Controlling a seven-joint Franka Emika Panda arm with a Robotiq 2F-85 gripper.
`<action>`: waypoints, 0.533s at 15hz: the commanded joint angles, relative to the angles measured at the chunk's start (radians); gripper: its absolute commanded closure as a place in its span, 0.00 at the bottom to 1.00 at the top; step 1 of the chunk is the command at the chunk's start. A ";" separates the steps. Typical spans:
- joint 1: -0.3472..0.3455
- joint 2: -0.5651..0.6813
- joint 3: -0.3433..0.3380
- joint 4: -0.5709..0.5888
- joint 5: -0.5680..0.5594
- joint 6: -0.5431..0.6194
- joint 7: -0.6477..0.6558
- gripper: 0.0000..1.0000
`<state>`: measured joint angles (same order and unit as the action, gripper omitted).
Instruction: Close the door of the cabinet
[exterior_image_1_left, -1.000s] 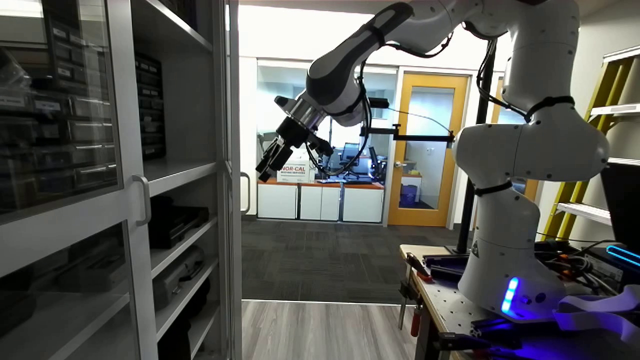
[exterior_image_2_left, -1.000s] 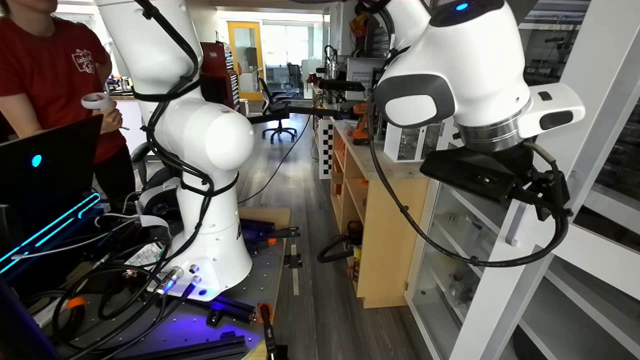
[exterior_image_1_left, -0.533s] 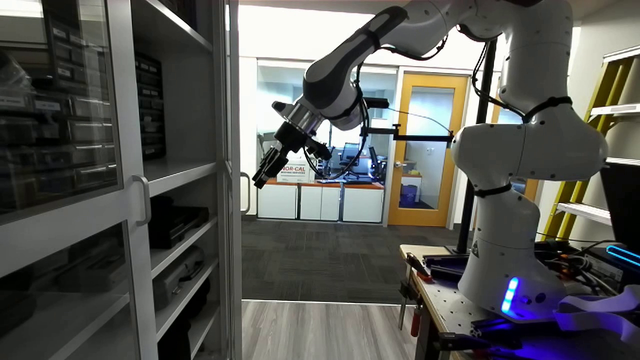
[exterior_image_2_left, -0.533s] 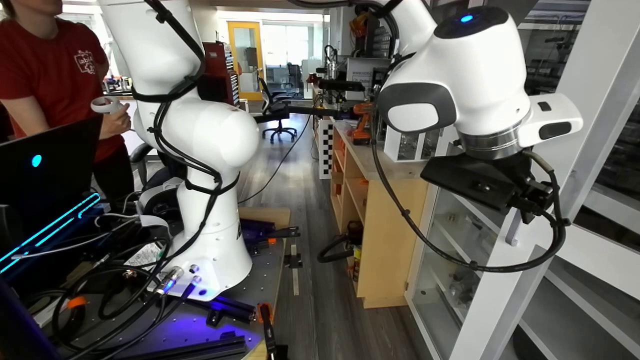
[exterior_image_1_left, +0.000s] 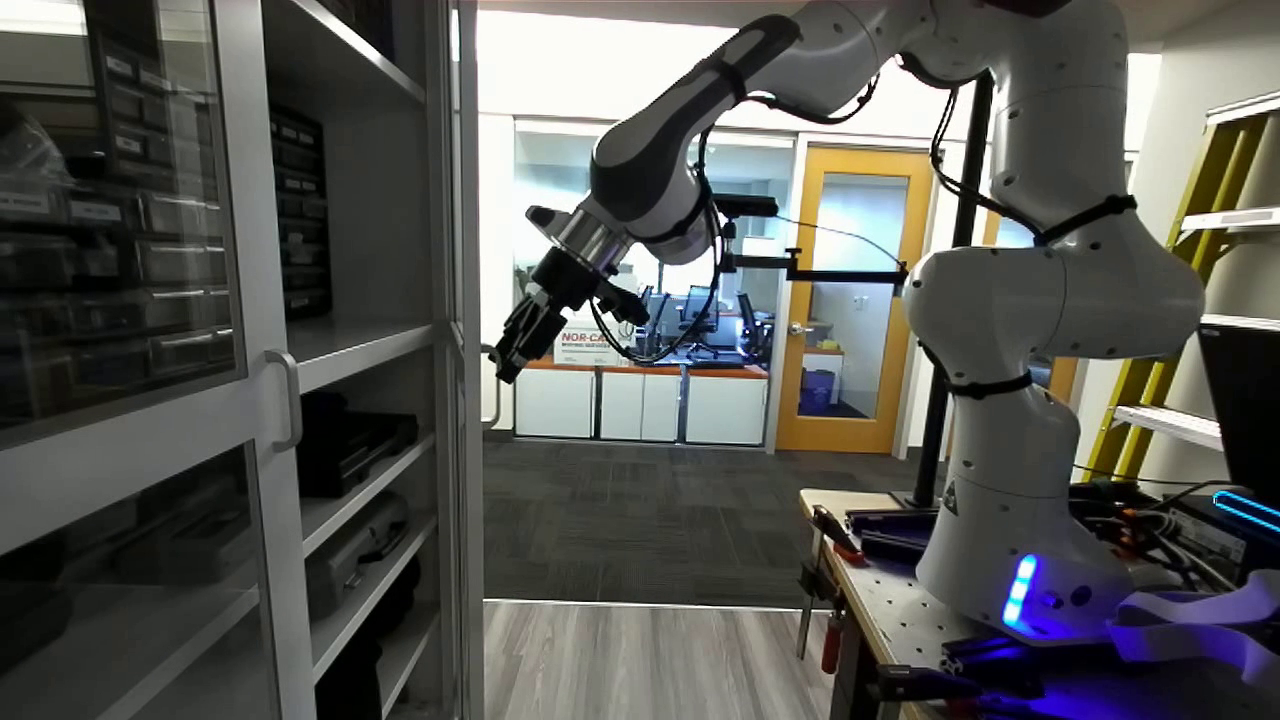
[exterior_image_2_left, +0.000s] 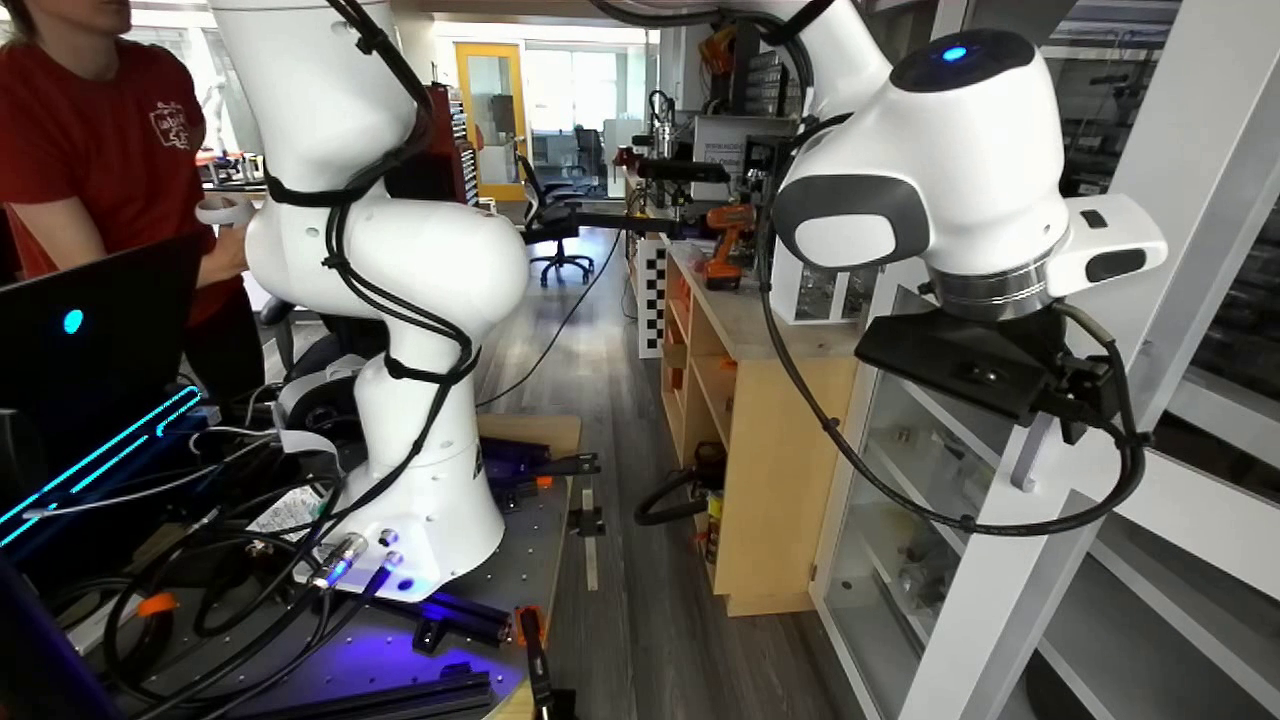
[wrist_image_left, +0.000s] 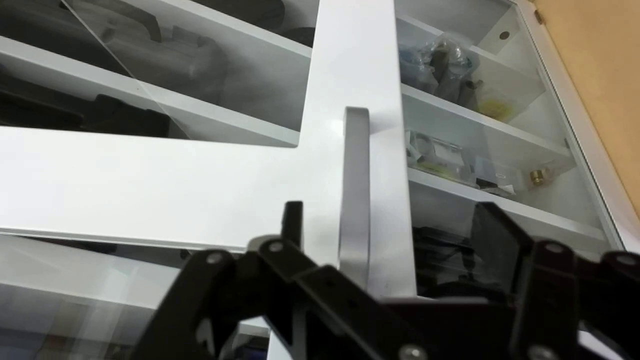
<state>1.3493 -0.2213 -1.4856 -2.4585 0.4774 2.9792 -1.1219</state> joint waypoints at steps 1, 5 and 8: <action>0.118 -0.019 -0.129 0.042 -0.015 0.001 -0.030 0.44; 0.174 -0.031 -0.199 0.061 -0.035 0.013 -0.024 0.69; 0.194 -0.033 -0.219 0.067 -0.037 0.018 -0.020 0.89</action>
<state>1.5001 -0.2237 -1.6614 -2.4096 0.4566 2.9777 -1.1269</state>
